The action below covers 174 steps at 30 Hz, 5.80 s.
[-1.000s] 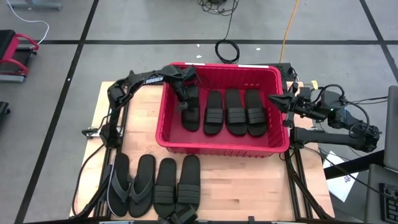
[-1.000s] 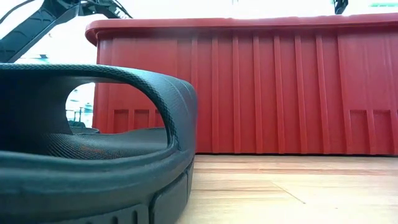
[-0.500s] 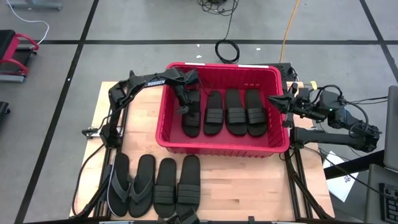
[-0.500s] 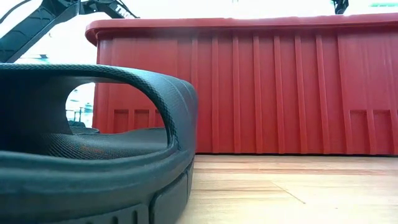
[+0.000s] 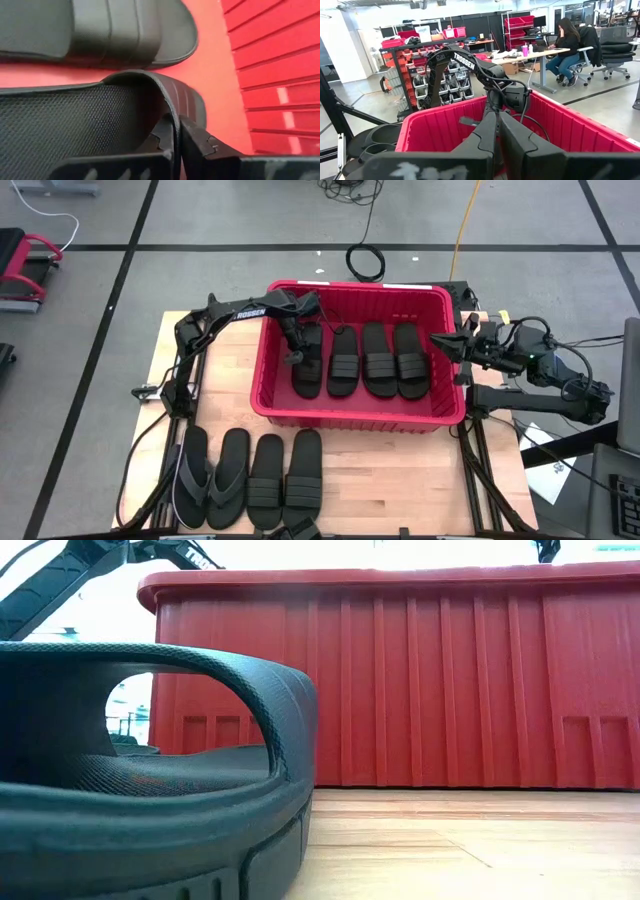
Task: Pick and place slides into bin
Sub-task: Put the black slipper into the red bin
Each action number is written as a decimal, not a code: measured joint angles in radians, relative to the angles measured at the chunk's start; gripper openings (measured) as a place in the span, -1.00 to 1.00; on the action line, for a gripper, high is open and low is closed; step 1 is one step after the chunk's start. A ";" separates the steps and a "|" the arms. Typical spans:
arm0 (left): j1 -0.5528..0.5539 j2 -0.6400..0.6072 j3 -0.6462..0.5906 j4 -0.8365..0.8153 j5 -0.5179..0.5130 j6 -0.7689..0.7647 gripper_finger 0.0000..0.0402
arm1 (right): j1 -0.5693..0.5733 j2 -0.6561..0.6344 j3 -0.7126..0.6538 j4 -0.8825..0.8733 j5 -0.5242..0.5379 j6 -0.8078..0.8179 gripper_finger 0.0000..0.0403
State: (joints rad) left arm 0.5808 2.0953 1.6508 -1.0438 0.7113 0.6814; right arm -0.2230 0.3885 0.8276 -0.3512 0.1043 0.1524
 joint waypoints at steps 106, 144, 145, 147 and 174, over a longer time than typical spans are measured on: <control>-0.671 -1.540 -0.797 0.683 -0.868 -0.692 -0.86 | 0.579 1.269 0.806 -0.026 -0.355 0.159 -0.85; -0.671 -1.531 -0.797 0.550 -0.867 -0.724 -0.99 | 0.538 1.777 0.800 0.155 -0.522 0.186 0.08; -0.671 -1.531 -0.797 0.548 -0.866 -0.715 -0.98 | 0.538 1.782 0.800 0.158 -0.546 0.210 0.08; -0.671 -1.531 -0.797 0.547 -0.866 -0.706 -0.95 | 0.537 1.787 0.800 0.160 -0.598 0.239 0.08; -0.671 -1.524 -0.797 0.548 -0.868 -0.687 -0.88 | 0.552 1.500 0.797 -0.016 -0.488 0.096 -0.98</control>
State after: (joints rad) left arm -0.0902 0.5709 0.8536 -0.4961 -0.1570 -0.0051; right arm 0.3293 1.8884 1.6249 -0.3671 -0.3841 0.2484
